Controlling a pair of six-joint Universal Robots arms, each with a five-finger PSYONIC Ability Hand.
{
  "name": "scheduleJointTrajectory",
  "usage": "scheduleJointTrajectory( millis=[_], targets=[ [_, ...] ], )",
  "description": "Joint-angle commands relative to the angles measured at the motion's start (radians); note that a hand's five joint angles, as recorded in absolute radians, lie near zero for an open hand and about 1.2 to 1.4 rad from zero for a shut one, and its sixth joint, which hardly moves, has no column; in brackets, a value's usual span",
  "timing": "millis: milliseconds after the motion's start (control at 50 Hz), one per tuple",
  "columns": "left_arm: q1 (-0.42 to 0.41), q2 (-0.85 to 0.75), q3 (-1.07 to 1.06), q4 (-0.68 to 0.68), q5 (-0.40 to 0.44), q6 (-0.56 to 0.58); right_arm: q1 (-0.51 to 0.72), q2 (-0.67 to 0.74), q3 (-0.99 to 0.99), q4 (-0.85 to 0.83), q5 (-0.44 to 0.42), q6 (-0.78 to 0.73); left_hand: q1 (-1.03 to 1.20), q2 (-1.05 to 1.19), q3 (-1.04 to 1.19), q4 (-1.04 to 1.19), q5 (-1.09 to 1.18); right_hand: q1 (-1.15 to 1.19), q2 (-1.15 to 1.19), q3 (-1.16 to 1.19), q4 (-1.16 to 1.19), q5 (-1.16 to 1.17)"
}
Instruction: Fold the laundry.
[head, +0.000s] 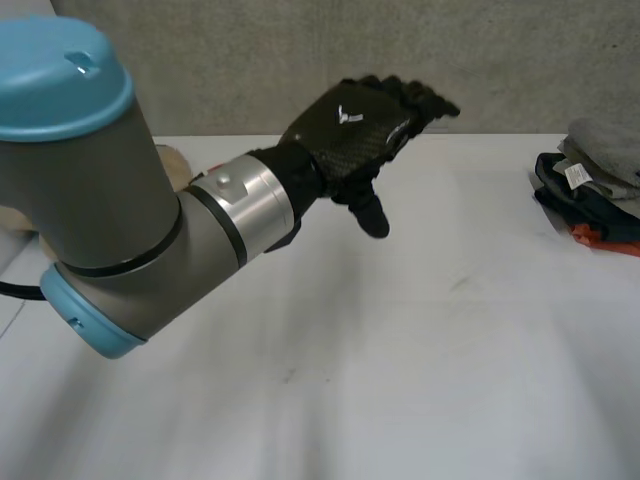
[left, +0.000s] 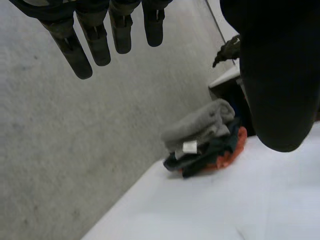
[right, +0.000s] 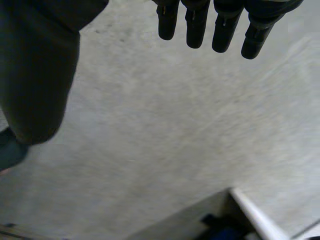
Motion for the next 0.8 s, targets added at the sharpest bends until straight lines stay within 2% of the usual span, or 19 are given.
scheduleJointTrajectory(
  millis=[20, 80, 140, 160, 180, 240, 280, 320, 340, 440, 480, 500, 580, 640, 720, 740, 780, 800],
  targets=[
    [0.008, 0.063, 0.032, 0.042, -0.022, -0.086, 0.23, -0.124, 0.062, -0.194, 0.02, -0.012, 0.023, -0.005, -0.012, -0.002, -0.009, -0.05, -0.038, -0.038, -0.042, -0.049],
    [0.026, 0.089, 0.041, 0.046, -0.081, -0.086, 0.33, -0.216, 0.168, -0.306, -0.045, 0.025, 0.023, -0.005, -0.012, -0.002, -0.009, -0.05, -0.038, -0.038, -0.042, -0.049],
    [0.102, 0.135, 0.05, 0.037, -0.175, -0.08, 0.408, -0.268, 0.271, -0.346, -0.119, 0.02, 0.026, -0.002, -0.009, 0.001, -0.006, -0.05, -0.038, -0.038, -0.042, -0.049],
    [0.133, 0.144, 0.049, 0.035, -0.196, -0.077, 0.431, -0.27, 0.294, -0.345, -0.134, 0.019, 0.026, -0.002, -0.009, 0.001, -0.006, -0.05, -0.038, -0.038, -0.042, -0.049],
    [0.205, 0.154, 0.043, 0.023, -0.227, -0.06, 0.459, -0.27, 0.312, -0.342, -0.144, 0.019, 0.026, -0.002, -0.009, 0.001, -0.006, -0.05, -0.038, -0.038, -0.042, -0.049],
    [0.313, 0.155, 0.027, -0.02, -0.258, -0.009, 0.583, -0.265, 0.374, -0.3, -0.15, 0.011, 0.026, -0.002, -0.009, 0.001, -0.006, -0.05, -0.038, -0.038, -0.042, -0.049],
    [0.395, 0.144, 0.004, -0.063, -0.27, 0.082, 0.647, -0.258, 0.407, -0.247, -0.144, 0.004, 0.023, -0.005, -0.012, -0.002, -0.009, -0.05, -0.038, -0.038, -0.042, -0.049],
    [0.441, 0.119, -0.012, -0.076, -0.27, 0.158, 0.677, -0.241, 0.427, -0.216, -0.136, -0.006, 0.023, -0.005, -0.012, -0.002, -0.009, -0.05, -0.038, -0.038, -0.042, -0.049],
    [0.477, 0.07, -0.026, -0.073, -0.266, 0.238, 0.687, -0.23, 0.438, -0.201, -0.133, -0.013, 0.026, -0.002, -0.009, 0.001, -0.006, -0.05, -0.038, -0.038, -0.042, -0.049],
    [0.55, -0.119, -0.028, -0.023, -0.24, 0.428, 0.711, -0.163, 0.516, -0.176, -0.113, -0.087, 0.012, -0.017, -0.024, -0.013, -0.021, -0.05, -0.038, -0.038, -0.042, -0.049],
    [0.581, -0.191, -0.019, 0.003, -0.2, 0.466, 0.709, -0.161, 0.533, -0.176, -0.109, -0.105, 0.009, -0.02, -0.026, -0.016, -0.024, -0.05, -0.038, -0.038, -0.042, -0.049],
    [0.612, -0.255, 0.006, 0.029, -0.148, 0.491, 0.707, -0.158, 0.539, -0.176, -0.109, -0.113, 0.009, -0.02, -0.027, -0.016, -0.024, -0.05, -0.038, -0.038, -0.042, -0.049],
    [0.664, -0.407, 0.096, 0.068, -0.062, 0.495, 0.698, -0.15, 0.567, -0.176, -0.109, -0.116, 0.015, -0.014, -0.021, -0.01, -0.018, -0.05, -0.038, -0.038, -0.042, -0.049],
    [0.675, -0.49, 0.147, 0.074, -0.052, 0.502, 0.697, -0.147, 0.591, -0.184, -0.113, -0.116, 0.035, 0.006, 0.0, 0.01, 0.002, -0.05, -0.038, -0.038, -0.042, -0.049],
    [0.679, -0.583, 0.233, 0.095, -0.055, 0.497, 0.695, -0.147, 0.616, -0.2, -0.115, -0.116, 0.31, 0.281, 0.275, 0.285, 0.277, -0.05, -0.038, -0.038, -0.042, -0.049],
    [0.679, -0.598, 0.25, 0.103, -0.055, 0.494, 0.695, -0.147, 0.619, -0.202, -0.115, -0.116, 0.689, 0.66, 0.654, 0.664, 0.656, -0.05, -0.038, -0.038, -0.042, -0.049],
    [0.672, -0.604, 0.254, 0.114, -0.059, 0.488, 0.694, -0.147, 0.624, -0.205, -0.115, -0.121, 1.201, 1.172, 1.166, 1.176, 1.168, -0.05, -0.038, -0.038, -0.042, -0.049],
    [0.669, -0.603, 0.253, 0.121, -0.06, 0.485, 0.694, -0.147, 0.624, -0.205, -0.115, -0.121, 1.203, 1.174, 1.168, 1.178, 1.171, -0.05, -0.038, -0.038, -0.042, -0.049]
  ],
)
